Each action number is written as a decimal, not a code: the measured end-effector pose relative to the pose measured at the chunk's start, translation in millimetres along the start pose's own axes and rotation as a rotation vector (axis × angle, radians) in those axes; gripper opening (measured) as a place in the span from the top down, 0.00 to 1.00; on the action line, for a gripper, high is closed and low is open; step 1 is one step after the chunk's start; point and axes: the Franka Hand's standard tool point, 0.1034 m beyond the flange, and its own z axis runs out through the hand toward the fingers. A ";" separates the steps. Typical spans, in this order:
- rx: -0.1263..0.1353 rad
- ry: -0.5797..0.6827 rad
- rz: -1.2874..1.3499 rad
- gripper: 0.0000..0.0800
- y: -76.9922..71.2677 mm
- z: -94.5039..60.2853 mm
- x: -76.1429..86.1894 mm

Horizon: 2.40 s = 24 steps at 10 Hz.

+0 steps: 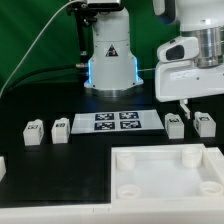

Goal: Assemble one leg

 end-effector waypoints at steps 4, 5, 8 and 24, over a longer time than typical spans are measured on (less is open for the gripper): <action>-0.067 -0.442 -0.023 0.19 0.8 0.1 -17.8; -0.073 -0.515 -0.025 0.19 -1.0 3.2 -19.6; -0.101 -0.775 -0.017 0.19 0.5 6.1 -27.7; -0.121 -0.836 -0.009 0.64 1.8 41.2 -53.3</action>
Offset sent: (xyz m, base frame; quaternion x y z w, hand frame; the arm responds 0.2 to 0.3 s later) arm -0.0182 0.0204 -0.0032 -0.0254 -0.2906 0.0167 0.9564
